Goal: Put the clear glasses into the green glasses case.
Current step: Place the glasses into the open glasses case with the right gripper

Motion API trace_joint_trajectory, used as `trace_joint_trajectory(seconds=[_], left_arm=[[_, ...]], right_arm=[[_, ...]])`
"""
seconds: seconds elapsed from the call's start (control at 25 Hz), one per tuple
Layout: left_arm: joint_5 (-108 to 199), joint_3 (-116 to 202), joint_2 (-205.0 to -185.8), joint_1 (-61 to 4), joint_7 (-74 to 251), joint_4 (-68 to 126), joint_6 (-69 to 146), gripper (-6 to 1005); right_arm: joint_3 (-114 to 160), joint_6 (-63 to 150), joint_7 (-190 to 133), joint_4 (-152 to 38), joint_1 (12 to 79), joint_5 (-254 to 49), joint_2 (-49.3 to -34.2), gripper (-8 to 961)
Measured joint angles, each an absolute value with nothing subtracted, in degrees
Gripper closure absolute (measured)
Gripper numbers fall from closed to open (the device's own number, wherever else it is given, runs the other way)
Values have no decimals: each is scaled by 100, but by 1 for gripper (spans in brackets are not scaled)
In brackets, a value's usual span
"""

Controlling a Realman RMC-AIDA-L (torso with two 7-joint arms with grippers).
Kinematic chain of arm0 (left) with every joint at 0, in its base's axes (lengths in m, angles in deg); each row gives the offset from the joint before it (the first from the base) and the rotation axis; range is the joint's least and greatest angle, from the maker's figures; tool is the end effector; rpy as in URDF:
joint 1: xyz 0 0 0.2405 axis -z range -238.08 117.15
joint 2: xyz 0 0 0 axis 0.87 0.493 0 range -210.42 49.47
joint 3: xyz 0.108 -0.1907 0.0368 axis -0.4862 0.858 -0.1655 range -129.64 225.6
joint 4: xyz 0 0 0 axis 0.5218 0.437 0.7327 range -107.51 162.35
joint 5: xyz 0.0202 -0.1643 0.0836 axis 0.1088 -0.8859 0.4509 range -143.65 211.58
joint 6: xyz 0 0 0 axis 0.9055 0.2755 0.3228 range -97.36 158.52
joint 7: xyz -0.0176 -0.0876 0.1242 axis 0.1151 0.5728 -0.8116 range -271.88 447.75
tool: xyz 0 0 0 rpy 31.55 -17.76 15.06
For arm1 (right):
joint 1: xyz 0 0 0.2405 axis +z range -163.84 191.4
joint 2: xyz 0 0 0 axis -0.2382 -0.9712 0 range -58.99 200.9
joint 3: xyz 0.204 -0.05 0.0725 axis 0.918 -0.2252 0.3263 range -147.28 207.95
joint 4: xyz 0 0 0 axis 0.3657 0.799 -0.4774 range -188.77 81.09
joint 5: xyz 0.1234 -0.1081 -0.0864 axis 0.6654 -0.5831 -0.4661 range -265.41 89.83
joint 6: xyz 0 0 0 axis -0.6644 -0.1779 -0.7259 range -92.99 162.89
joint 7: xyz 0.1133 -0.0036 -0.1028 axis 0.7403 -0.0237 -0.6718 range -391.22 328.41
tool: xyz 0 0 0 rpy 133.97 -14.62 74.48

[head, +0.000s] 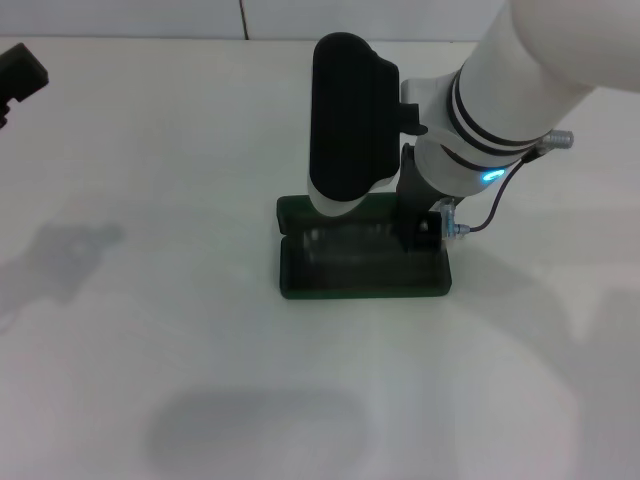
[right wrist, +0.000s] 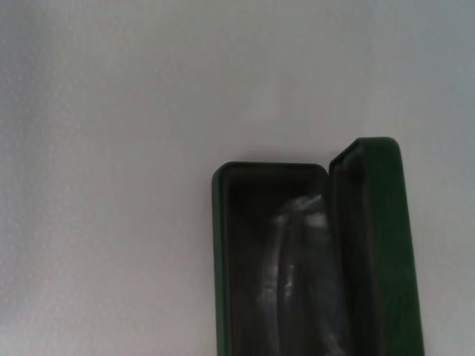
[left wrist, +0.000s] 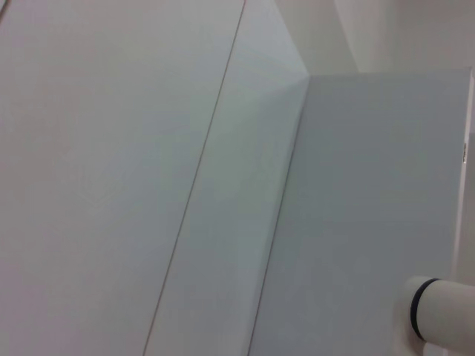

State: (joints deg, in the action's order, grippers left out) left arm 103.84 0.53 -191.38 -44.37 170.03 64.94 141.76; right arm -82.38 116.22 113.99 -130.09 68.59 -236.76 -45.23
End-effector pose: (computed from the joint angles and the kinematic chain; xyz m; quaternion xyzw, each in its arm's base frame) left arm -0.2096 0.2454 0.1175 -0.8243 -0.1578 -0.5236 0.1467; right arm 0.0655 0.3158 -0.0591 -0.9418 -0.0635 -0.2923 0.1532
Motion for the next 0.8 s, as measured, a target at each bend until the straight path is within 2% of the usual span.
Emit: trace_joint_trajectory(seconds=[0.6,0.8], left_arm=[[10393,53,-19147,-4465,17002,6469,14175,959],[10393,53,-19134,-4465,17002,6416,14176,959]], right_arm=[[-8290,11701,11393,-13232,6831,-23662,-4523,844],[-8282,11846,11402,-13615,6561,-23618,-4523,845]])
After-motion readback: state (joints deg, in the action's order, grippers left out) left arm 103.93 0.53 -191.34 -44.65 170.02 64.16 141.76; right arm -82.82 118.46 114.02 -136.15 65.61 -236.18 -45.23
